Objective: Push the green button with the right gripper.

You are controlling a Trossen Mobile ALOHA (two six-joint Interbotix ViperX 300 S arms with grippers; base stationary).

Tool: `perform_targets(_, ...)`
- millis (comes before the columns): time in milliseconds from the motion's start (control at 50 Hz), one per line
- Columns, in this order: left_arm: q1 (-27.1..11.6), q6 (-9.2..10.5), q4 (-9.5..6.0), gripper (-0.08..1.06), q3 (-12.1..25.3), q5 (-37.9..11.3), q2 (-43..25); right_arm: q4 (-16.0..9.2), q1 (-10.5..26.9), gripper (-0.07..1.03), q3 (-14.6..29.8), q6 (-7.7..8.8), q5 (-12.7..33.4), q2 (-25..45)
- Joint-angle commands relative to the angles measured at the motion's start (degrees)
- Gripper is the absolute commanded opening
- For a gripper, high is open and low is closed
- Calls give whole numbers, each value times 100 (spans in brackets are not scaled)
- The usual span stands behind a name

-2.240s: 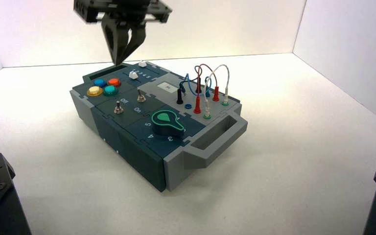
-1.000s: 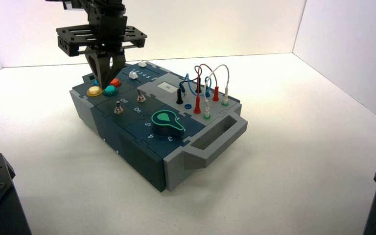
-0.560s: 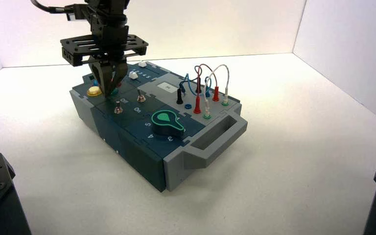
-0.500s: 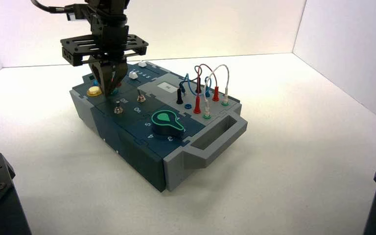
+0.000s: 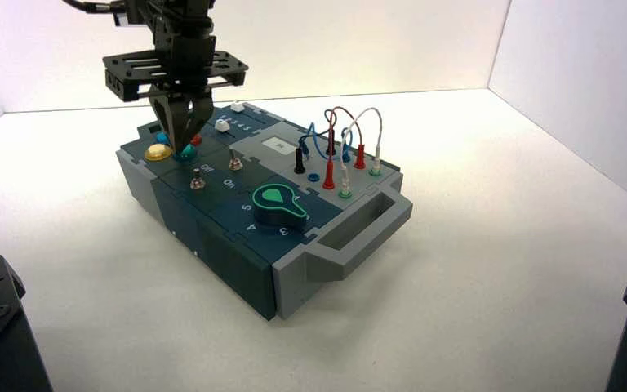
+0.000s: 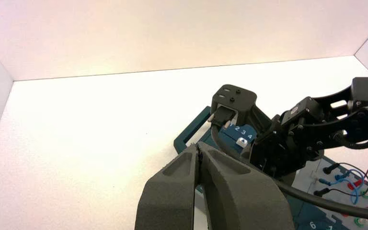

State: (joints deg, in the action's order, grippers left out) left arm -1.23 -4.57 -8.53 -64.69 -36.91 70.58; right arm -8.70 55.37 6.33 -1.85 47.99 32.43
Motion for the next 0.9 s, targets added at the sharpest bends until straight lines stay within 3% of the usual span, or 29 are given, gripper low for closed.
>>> perform_targets(20, 35, -9, 0, -3, 105, 35, -35, 0, -79, -2, 229, 18, -18, -220)
perform_targets(900, 35, -9, 0, -3, 105, 35, -35, -132, -158, -2, 246, 26, 44, -123)
